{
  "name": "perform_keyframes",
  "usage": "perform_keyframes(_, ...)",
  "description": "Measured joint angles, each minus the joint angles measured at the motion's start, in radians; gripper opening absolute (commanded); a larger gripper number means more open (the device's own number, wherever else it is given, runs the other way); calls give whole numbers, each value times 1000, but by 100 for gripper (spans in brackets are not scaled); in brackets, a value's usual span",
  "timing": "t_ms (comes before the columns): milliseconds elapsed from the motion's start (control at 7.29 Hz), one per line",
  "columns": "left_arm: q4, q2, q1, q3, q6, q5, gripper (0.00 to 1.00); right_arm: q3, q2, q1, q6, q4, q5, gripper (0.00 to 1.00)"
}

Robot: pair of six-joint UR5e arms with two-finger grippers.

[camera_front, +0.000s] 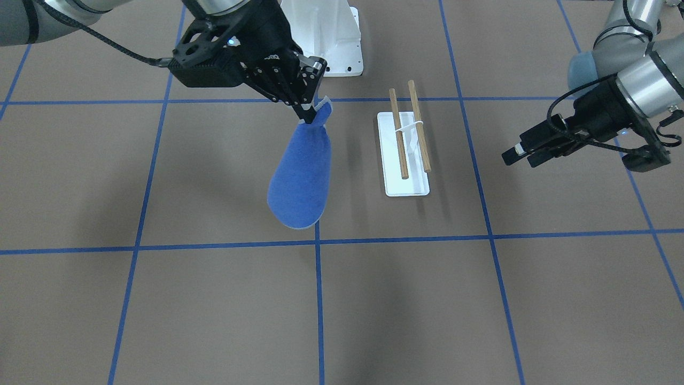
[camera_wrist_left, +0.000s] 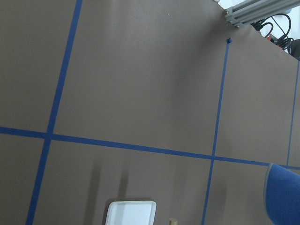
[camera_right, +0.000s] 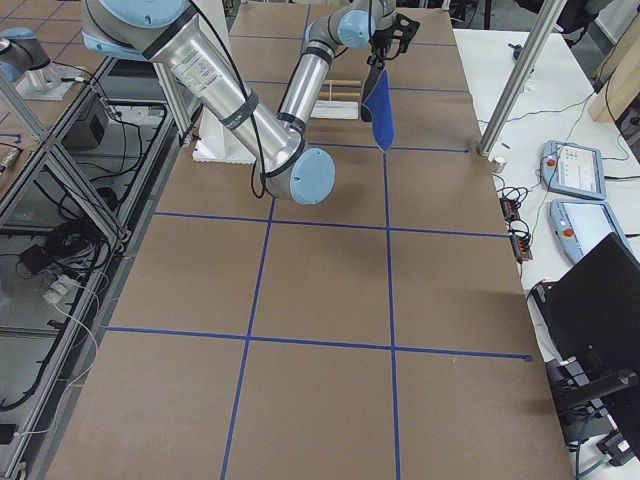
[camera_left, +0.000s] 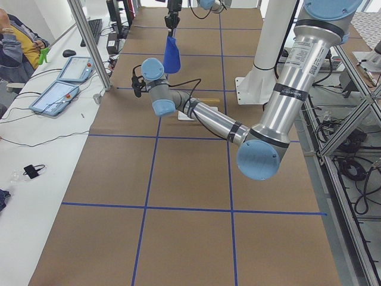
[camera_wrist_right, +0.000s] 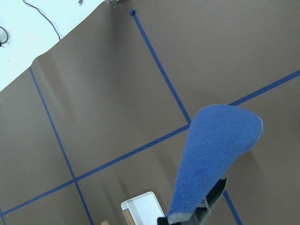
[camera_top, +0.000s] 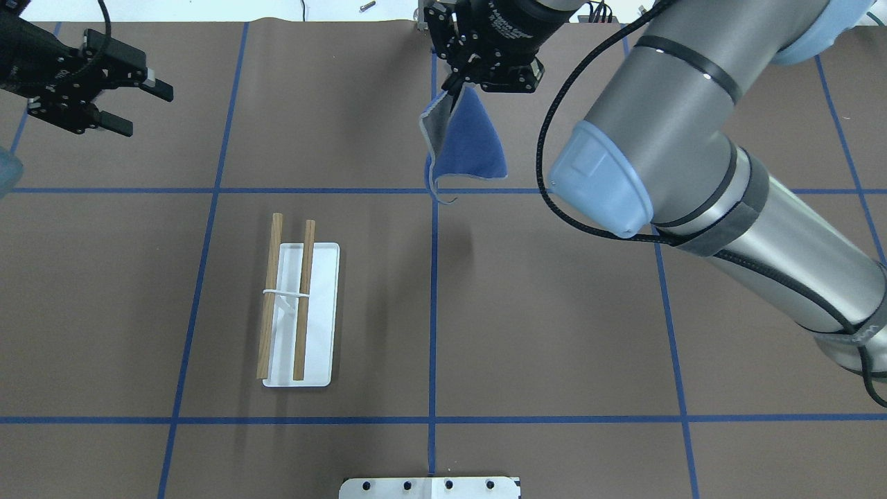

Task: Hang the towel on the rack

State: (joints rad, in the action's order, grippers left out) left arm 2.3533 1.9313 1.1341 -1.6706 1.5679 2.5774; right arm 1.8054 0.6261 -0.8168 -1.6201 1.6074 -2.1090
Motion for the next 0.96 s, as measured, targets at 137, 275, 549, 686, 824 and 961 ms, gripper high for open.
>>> perform_keyframes(137, 47, 20, -24, 1, 157, -1, 98, -21, -16, 15, -10, -63, 23, 0)
perform_keyframes(275, 95, 36, -47, 3, 290, -4, 98, -32, -25, 26, -16, -110, 38, 0)
perform_keyframes(549, 143, 52, -91, 1, 498, -51, 98, -51, -37, 52, -15, -213, 77, 0)
perform_keyframes(686, 149, 65, -112, -2, 581, -78, 98, -60, -39, 64, -18, -268, 98, 0)
perform_keyframes(824, 151, 81, -130, -3, 647, -101, 98, -64, -40, 72, -21, -308, 111, 0)
perform_keyframes(961, 157, 93, -150, -4, 691, -134, 98, -64, -41, 76, -22, -337, 117, 0)
